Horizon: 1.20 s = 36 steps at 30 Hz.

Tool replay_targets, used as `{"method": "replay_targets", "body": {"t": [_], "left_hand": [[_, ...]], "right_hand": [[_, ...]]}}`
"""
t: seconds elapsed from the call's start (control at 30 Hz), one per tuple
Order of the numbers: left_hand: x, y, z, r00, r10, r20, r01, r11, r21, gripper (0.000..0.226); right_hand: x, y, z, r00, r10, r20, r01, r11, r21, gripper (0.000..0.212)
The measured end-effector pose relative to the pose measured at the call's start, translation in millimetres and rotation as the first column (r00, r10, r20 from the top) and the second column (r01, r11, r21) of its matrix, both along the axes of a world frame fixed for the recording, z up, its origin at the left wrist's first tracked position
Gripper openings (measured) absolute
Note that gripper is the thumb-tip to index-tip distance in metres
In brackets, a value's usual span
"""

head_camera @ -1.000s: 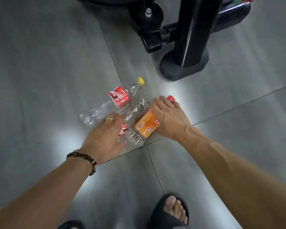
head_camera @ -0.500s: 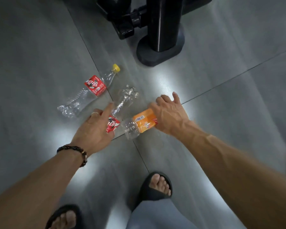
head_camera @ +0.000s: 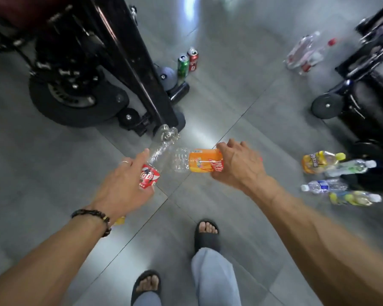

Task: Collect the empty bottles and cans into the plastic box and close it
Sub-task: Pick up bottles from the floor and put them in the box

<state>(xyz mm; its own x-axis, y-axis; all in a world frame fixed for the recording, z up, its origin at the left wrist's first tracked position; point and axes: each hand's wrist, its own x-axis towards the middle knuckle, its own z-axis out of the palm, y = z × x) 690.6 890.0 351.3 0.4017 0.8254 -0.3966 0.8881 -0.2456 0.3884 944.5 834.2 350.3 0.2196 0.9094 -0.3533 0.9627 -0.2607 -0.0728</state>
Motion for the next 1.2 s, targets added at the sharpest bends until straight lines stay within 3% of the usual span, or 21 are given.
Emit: {"method": "replay_targets", "body": {"t": [0.13, 0.33, 0.5, 0.67, 0.87, 1.0, 1.2], "left_hand": [[3.4, 0.0, 99.7, 0.975, -0.209, -0.074, 0.215, 0.973, 0.083, 0.079], [19.5, -25.8, 224.8, 0.878, -0.469, -0.092, 0.478, 0.865, 0.155, 0.076], [42.1, -88.2, 291.1, 0.777, -0.622, -0.099, 0.628, 0.755, 0.189, 0.074], [78.6, -173.1, 338.6, 0.619, -0.775, -0.128, 0.783, 0.597, 0.174, 0.072], [119.0, -318.1, 373.0, 0.382, -0.912, -0.147, 0.909, 0.342, 0.237, 0.075], [126.1, -443.7, 374.3, 0.219, -0.959, -0.179, 0.956, 0.175, 0.237, 0.077], [120.7, -628.7, 361.0, -0.02, -0.988, -0.15, 0.989, -0.042, 0.145, 0.074]], "right_hand": [[9.9, -33.7, 110.2, 0.981, -0.167, 0.099, 0.16, 0.985, 0.068, 0.05], [4.9, -110.2, 241.0, 0.899, -0.424, 0.107, 0.397, 0.894, 0.207, 0.054], [-1.8, -198.6, 312.6, 0.827, -0.544, 0.146, 0.491, 0.823, 0.286, 0.056], [-2.5, -311.8, 372.0, 0.72, -0.677, 0.151, 0.597, 0.715, 0.363, 0.062], [-17.9, -487.4, 409.8, 0.573, -0.811, 0.12, 0.729, 0.57, 0.379, 0.059], [-46.8, -623.6, 403.2, 0.465, -0.882, 0.078, 0.807, 0.458, 0.373, 0.055], [-105.0, -817.6, 383.6, 0.235, -0.971, 0.047, 0.921, 0.237, 0.308, 0.059]]}}
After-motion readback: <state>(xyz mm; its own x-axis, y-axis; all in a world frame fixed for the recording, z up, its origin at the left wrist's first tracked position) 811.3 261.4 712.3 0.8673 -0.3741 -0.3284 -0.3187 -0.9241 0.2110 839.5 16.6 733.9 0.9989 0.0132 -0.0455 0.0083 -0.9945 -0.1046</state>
